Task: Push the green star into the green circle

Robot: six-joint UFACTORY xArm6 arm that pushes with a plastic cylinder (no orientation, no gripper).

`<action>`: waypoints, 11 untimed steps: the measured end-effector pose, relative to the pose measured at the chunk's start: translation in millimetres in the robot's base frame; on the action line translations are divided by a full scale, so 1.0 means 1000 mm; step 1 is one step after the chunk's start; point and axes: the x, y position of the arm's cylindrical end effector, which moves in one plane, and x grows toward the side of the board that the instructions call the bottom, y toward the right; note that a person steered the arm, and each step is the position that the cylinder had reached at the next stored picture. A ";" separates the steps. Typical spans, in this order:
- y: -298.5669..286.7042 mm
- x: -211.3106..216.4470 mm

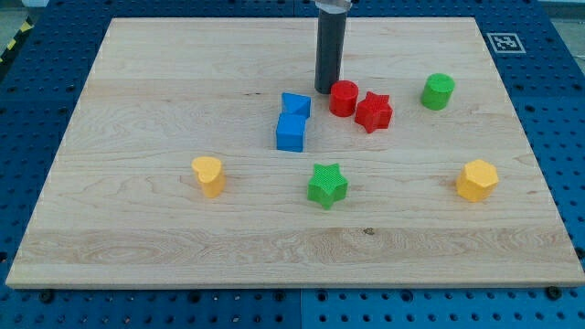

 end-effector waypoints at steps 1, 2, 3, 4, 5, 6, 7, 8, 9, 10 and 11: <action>0.000 0.000; -0.027 0.000; -0.088 0.000; -0.120 0.001; -0.120 0.007; -0.116 0.043; -0.110 0.081; -0.105 0.088; -0.088 0.098; -0.080 0.126; -0.080 0.156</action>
